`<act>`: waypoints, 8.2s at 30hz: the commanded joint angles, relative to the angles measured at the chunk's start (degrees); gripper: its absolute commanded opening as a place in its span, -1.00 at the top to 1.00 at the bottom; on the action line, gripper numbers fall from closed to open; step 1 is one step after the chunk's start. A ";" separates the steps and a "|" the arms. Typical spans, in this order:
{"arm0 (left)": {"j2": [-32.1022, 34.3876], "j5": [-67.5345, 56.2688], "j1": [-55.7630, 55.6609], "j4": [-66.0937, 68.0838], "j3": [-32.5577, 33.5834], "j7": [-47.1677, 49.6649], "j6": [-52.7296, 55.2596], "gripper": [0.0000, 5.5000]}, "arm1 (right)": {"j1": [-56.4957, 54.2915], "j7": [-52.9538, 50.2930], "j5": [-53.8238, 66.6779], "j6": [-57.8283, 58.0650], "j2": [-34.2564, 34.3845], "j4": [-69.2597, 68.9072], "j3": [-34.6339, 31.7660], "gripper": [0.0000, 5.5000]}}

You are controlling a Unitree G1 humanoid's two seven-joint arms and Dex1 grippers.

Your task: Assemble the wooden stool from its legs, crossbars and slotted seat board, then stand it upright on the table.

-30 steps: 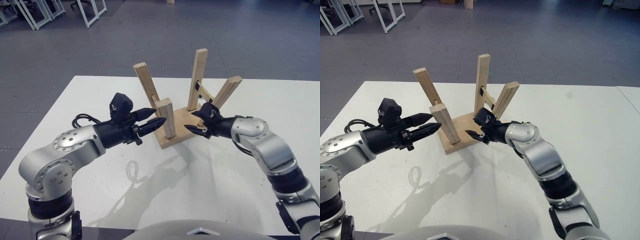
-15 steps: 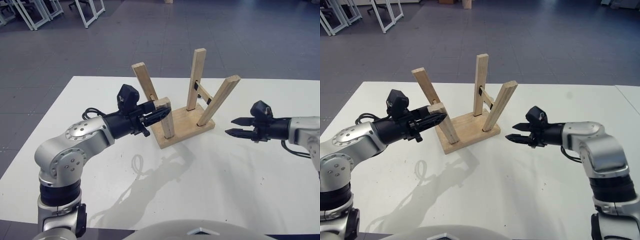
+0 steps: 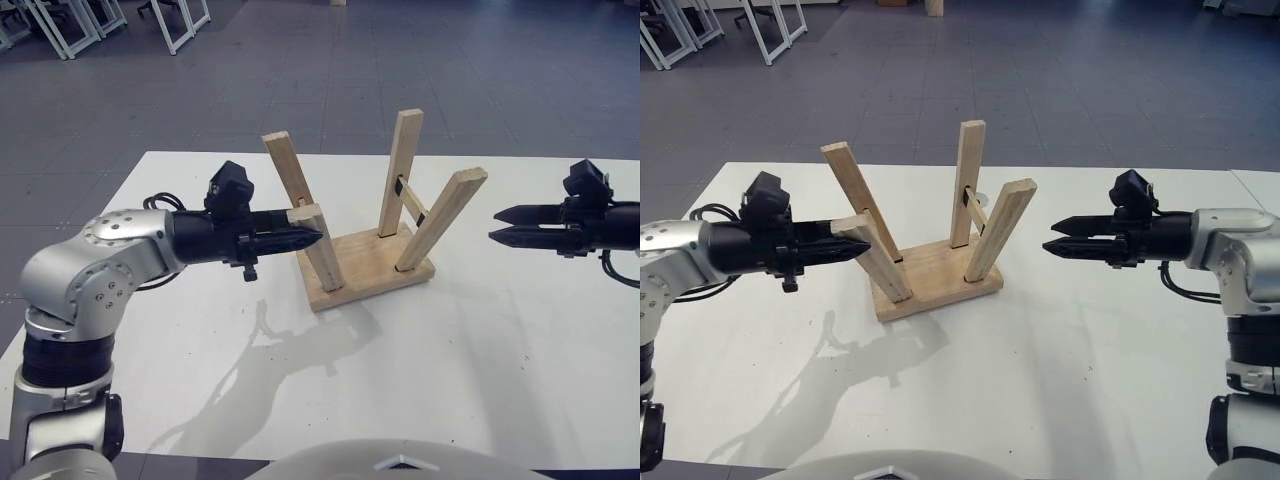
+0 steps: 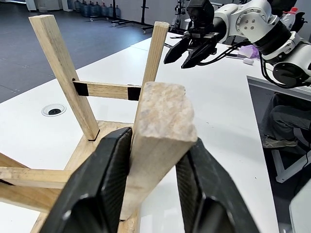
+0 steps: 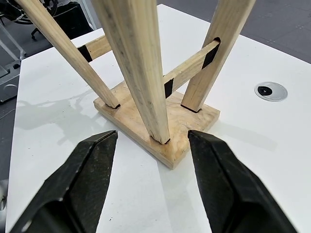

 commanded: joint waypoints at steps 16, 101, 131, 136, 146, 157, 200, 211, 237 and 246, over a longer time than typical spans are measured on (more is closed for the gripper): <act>2.08 7.26 -4.76 6.97 -3.82 -10.95 -5.28 0.50 | -4.16 1.78 -0.93 -3.25 -0.86 -2.40 5.30 0.03; -0.77 -4.15 -12.76 42.31 7.46 -2.31 12.97 -0.47 | -11.16 -15.16 32.67 33.13 0.00 5.92 10.73 -0.43; 7.80 9.63 52.04 -21.64 10.94 -20.26 -11.13 -0.47 | 19.32 11.11 2.75 -15.32 -4.67 -10.80 10.91 -0.43; 5.59 12.24 49.84 -22.81 4.55 -14.62 -12.87 -0.47 | 17.87 11.25 1.99 -14.55 -3.61 -10.61 10.84 -0.43; 4.09 22.14 43.95 -15.51 -3.70 -6.20 -17.51 -0.33 | 20.38 11.69 4.10 -12.56 -4.06 -14.88 8.69 -0.43; 2.29 17.71 38.33 -13.39 -2.49 -5.72 -16.26 0.29 | 27.62 2.57 0.56 -14.57 1.37 -23.96 12.34 -0.43; 11.01 -31.52 15.00 -2.17 5.51 0.76 27.19 0.43 | 1.00 -7.62 38.49 43.27 0.63 -21.57 1.98 0.34; 15.30 -49.56 -0.45 16.56 -2.75 0.88 37.10 0.43 | -22.44 -12.19 78.95 47.25 -12.96 7.28 36.96 0.34; 5.43 -45.32 -13.54 42.31 -0.79 15.20 41.14 -0.37 | -40.04 -8.64 75.17 47.26 -6.77 38.72 65.69 -0.38; 9.57 -34.69 -11.98 43.21 3.78 8.75 41.95 -0.42 | -35.83 -7.39 67.23 47.26 -9.94 40.72 58.02 -0.38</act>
